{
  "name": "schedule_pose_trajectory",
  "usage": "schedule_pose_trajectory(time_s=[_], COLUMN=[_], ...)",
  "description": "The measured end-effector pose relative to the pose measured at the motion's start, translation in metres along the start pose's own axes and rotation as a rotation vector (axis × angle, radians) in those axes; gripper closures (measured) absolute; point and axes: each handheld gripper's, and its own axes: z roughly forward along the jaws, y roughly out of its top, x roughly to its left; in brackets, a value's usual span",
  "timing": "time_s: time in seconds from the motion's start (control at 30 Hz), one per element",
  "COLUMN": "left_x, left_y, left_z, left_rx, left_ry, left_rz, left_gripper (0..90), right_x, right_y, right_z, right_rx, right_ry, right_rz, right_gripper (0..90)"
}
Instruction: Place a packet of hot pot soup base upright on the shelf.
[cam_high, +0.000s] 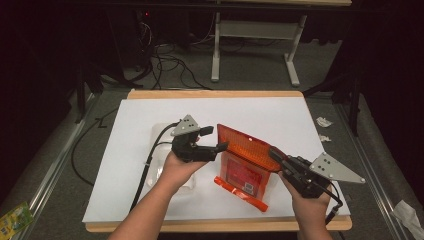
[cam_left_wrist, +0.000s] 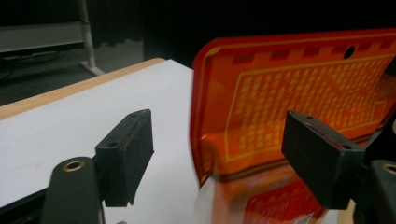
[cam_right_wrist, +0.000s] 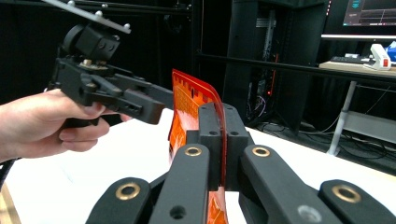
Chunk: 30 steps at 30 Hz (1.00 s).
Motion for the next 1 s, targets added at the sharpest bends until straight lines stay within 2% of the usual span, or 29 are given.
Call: schedule_pose_trajectory(time_s=[0.1, 0.2, 0.27, 0.4, 0.43, 0.5, 0.63, 0.67, 0.7, 0.83, 0.9, 1.0], left_x=[-0.004, -0.009, -0.009, -0.013, -0.015, -0.019, -0.021, -0.022, -0.022, -0.023, -0.024, -0.024], left_y=[0.003, 0.004, 0.003, -0.001, -0.001, -0.003, -0.004, -0.005, -0.005, -0.005, -0.005, -0.005], left_z=[0.007, 0.01, 0.008, 0.006, 0.006, 0.005, 0.005, 0.005, 0.005, 0.004, 0.004, 0.003], left_rx=[-0.007, -0.01, -0.02, -0.035, -0.036, -0.036, -0.041, -0.042, -0.043, -0.041, -0.043, -0.04], left_ry=[-0.031, 0.001, 0.016, 0.044, 0.056, 0.066, 0.054, 0.049, 0.049, 0.057, 0.058, 0.058], left_rz=[-0.02, -0.026, -0.027, 0.008, 0.027, 0.066, 0.085, 0.093, 0.096, 0.105, 0.104, 0.111], left_gripper=[32.9, 39.2, 51.9, 74.4, 81.3, 89.9, 90.0, 90.0, 90.0, 90.0, 90.0, 90.0], right_x=[-0.001, -0.002, -0.005, -0.01, -0.01, -0.012, -0.015, -0.016, -0.017, -0.02, -0.021, -0.019], right_y=[-0.001, -0.002, -0.004, -0.008, -0.009, -0.01, -0.013, -0.014, -0.015, -0.022, -0.028, -0.039], right_z=[-0.001, -0.002, -0.003, -0.006, -0.006, -0.008, -0.011, -0.011, -0.012, -0.011, -0.01, -0.009], right_rx=[-0.001, 0.001, 0.002, 0.002, 0.001, 0.003, 0.01, 0.012, 0.02, 0.078, 0.105, 0.144], right_ry=[-0.002, -0.005, -0.012, -0.014, -0.015, -0.017, -0.024, -0.025, -0.025, -0.026, -0.017, 0.008], right_rz=[-0.003, 0.007, 0.022, 0.047, 0.043, 0.057, 0.082, 0.091, 0.089, 0.137, 0.162, 0.155], right_gripper=[90.0, 90.0, 90.0, 90.0, 90.0, 90.0, 89.2, 85.7, 79.6, 52.7, 47.0, 42.6])
